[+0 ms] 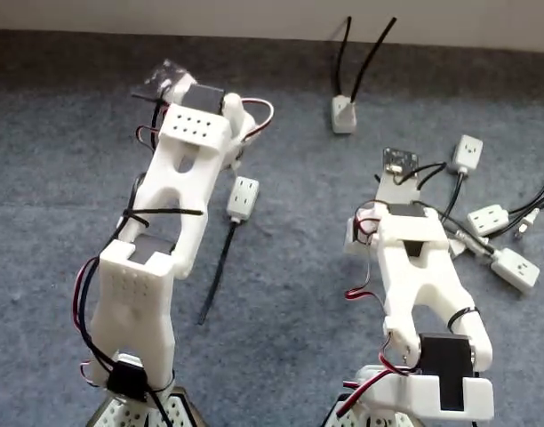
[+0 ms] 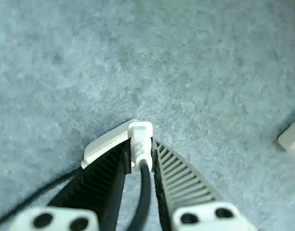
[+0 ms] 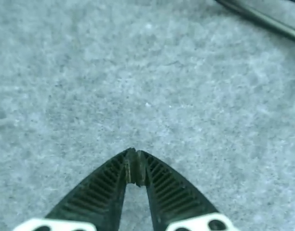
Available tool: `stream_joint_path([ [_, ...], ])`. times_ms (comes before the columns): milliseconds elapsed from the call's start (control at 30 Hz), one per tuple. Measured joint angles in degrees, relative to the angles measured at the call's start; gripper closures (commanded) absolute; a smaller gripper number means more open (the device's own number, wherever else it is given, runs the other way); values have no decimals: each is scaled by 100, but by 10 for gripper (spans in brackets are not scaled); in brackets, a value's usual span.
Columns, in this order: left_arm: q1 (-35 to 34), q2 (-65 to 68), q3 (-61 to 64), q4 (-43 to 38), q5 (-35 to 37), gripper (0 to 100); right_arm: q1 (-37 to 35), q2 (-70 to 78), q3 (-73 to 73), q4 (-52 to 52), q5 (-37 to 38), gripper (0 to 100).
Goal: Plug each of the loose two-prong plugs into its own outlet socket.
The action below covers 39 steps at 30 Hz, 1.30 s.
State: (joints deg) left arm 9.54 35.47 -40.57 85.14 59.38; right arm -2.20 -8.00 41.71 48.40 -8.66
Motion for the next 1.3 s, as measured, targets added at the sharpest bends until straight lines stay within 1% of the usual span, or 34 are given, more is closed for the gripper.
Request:
stream_joint_path([
  [100, 0, 0, -220, 53, -1705, 995, -9, 0, 0, 0, 0, 991],
  [233, 0, 0, -466, 70, -4167, 995, -9, 0, 35, -141, 0, 991],
  [333, 0, 0, -615, 105, -5811, 995, -9, 0, 44, -211, 0, 991],
  [433, 0, 0, -642, 123, -6971, 995, -9, 0, 44, -220, 0, 991],
  [533, 53, 53, -642, 308, -8062, 995, -9, 0, 44, -220, 0, 991],
  [667, 299, 325, -475, 695, -10127, 995, -9, 0, 44, -220, 0, 991],
  [733, 369, 466, -466, 747, -10980, 995, -9, 0, 44, -220, 0, 991],
  [833, 352, 571, -466, 501, -11341, 995, 0, 0, 44, -220, 0, 991],
  [967, 352, 563, -466, -26, -11446, 994, 0, 0, 44, -220, 0, 991],
  [1300, 352, 563, -466, -132, -11473, 995, 0, 0, 44, -220, 0, 991],
])
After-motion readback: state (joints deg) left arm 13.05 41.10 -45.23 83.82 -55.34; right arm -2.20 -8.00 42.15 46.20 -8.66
